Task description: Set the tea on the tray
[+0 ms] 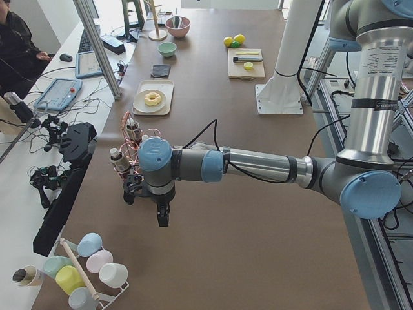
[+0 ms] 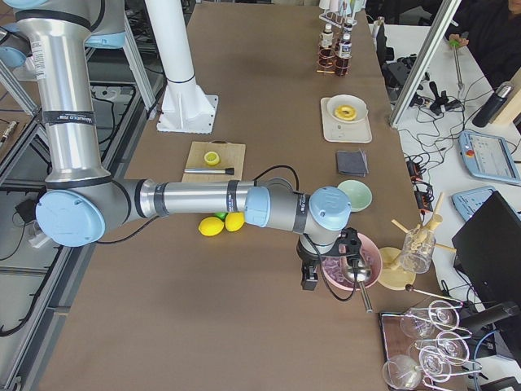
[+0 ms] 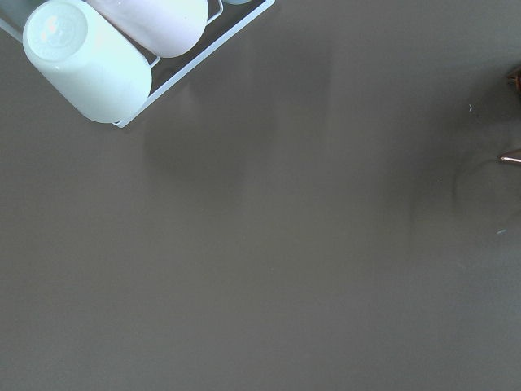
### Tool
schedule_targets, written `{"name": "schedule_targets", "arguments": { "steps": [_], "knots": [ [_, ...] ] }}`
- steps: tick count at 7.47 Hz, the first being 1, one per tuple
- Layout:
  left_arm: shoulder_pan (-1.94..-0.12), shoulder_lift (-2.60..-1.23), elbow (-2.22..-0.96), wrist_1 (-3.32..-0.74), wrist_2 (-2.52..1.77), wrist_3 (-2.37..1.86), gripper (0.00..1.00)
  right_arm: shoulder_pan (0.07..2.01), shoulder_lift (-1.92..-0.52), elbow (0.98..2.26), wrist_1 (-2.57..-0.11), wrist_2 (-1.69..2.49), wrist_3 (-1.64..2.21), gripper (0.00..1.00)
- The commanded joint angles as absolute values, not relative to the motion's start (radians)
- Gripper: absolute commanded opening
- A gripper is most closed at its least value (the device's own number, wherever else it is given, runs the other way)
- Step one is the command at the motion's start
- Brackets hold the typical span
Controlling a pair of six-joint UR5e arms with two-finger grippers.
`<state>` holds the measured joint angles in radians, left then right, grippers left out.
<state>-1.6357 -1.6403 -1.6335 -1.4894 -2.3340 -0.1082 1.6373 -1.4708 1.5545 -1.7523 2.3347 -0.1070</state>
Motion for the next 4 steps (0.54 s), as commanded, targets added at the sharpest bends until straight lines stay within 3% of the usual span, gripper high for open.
{"name": "schedule_targets", "arguments": {
  "steps": [1, 4],
  "knots": [
    [-1.649, -1.652, -1.637, -1.486, -2.333, -0.107, 0.97, 1.635, -1.477, 1.539, -1.753, 2.329, -0.107, 1.00],
    [-1.651, -1.651, -1.638, -1.488, -2.333, -0.107, 0.97, 1.634, -1.457, 1.502, -1.735, 2.329, -0.112, 1.00]
  ]
}}
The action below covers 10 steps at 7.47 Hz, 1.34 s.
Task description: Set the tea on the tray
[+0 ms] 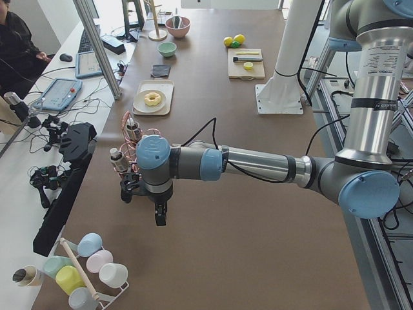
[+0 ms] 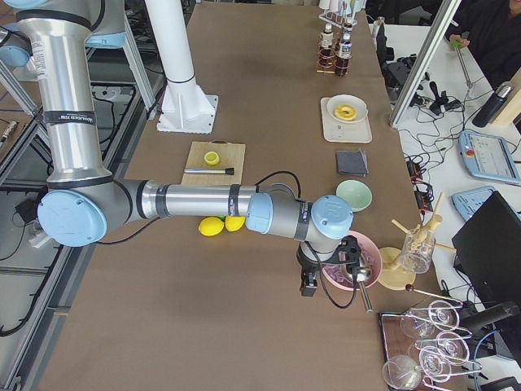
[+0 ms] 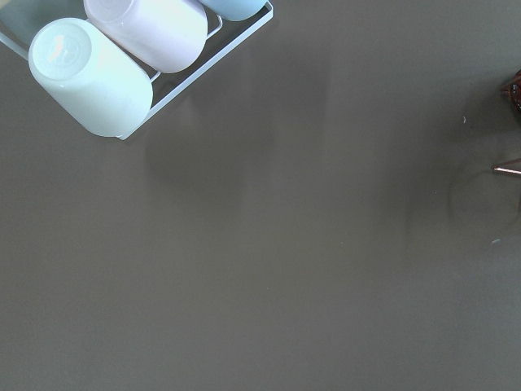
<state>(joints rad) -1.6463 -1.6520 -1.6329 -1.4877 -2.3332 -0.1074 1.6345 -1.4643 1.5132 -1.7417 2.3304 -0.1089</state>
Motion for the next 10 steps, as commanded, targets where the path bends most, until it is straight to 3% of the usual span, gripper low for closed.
{"name": "schedule_targets", "arguments": {
  "steps": [1, 10],
  "knots": [
    [-1.649, -1.651, -1.635, -1.486, -2.333, -0.107, 0.97, 1.634, -1.463, 1.503, -1.726, 2.329, -0.113, 1.00],
    [-1.648, -1.640, -1.644, -1.488, -2.322, -0.107, 0.97, 1.606, -1.457, 1.488, -1.698, 2.327, -0.106, 1.00]
  ]
}}
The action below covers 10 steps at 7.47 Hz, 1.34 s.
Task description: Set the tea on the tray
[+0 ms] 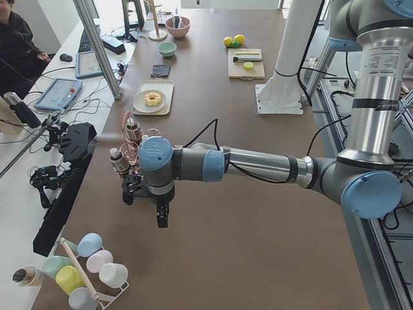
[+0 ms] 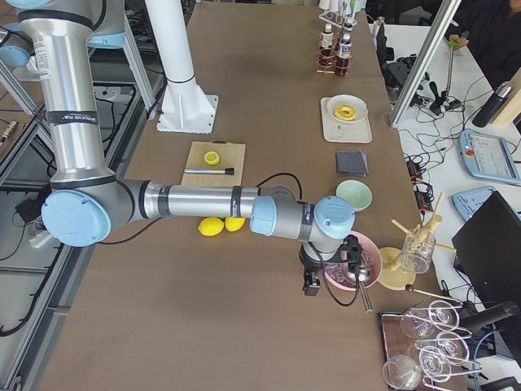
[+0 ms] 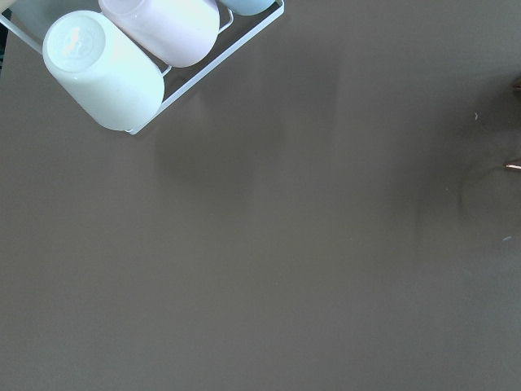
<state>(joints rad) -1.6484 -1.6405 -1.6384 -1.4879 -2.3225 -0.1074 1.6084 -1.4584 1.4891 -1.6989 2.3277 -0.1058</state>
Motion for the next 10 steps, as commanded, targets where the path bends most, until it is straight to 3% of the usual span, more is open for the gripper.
{"name": "schedule_targets", "arguments": {
  "steps": [1, 10],
  "knots": [
    [-1.647, -1.640, -1.640, -1.488, -2.322, -0.107, 0.97, 1.606, -1.457, 1.489, -1.698, 2.327, -0.106, 1.00],
    [-1.646, -1.635, -1.646, -1.494, -2.326, -0.109, 0.97, 1.608, -1.456, 1.509, -1.698, 2.329, -0.103, 1.00]
  ]
}}
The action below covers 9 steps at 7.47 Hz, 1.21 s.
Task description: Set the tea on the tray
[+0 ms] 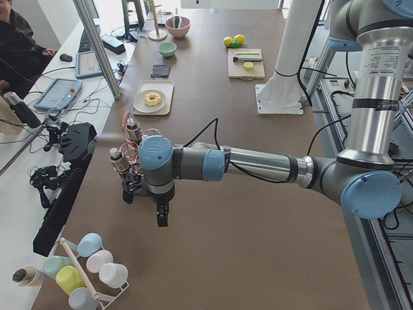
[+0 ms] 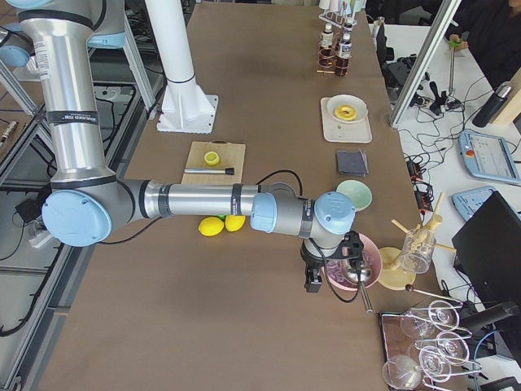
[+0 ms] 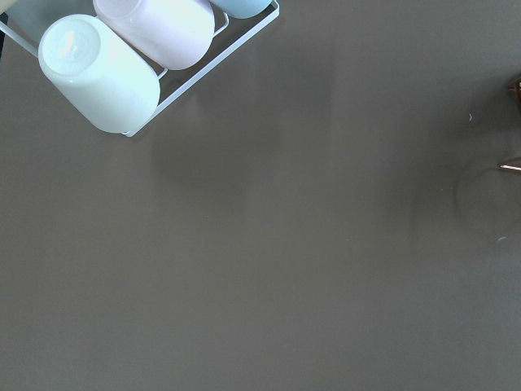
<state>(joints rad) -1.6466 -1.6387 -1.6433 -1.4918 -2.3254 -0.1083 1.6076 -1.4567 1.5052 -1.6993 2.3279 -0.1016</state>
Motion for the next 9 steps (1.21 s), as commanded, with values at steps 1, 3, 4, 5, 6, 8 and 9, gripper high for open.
{"name": "schedule_targets", "arguments": {
  "steps": [1, 3, 4, 5, 6, 8, 9],
  "knots": [
    [-1.643, -1.637, -1.646, -1.493, -2.324, -0.109, 0.97, 1.608, -1.457, 1.512, -1.691, 2.327, -0.104, 1.00],
    [-1.641, -1.635, -1.644, -1.497, -2.326, -0.107, 0.97, 1.608, -1.459, 1.513, -1.678, 2.327, -0.101, 1.00],
    [-1.644, -1.634, -1.651, -1.497, -2.327, -0.109, 0.97, 1.609, -1.459, 1.525, -1.672, 2.330, -0.109, 1.00],
    [-1.646, -1.631, -1.654, -1.497, -2.326, -0.109, 0.97, 1.608, -1.466, 1.540, -1.672, 2.327, -0.100, 1.00],
    [-1.644, -1.632, -1.649, -1.497, -2.319, -0.110, 0.97, 1.608, -1.457, 1.542, -1.672, 2.335, -0.098, 1.00],
    [-1.641, -1.641, -1.673, -1.497, -2.327, -0.117, 0.97, 1.600, -1.436, 1.530, -1.672, 2.332, -0.083, 1.00],
    [-1.634, -1.638, -1.727, -1.493, -2.319, -0.121, 0.97, 1.600, -1.434, 1.531, -1.672, 2.333, -0.083, 1.00]
  ]
}}
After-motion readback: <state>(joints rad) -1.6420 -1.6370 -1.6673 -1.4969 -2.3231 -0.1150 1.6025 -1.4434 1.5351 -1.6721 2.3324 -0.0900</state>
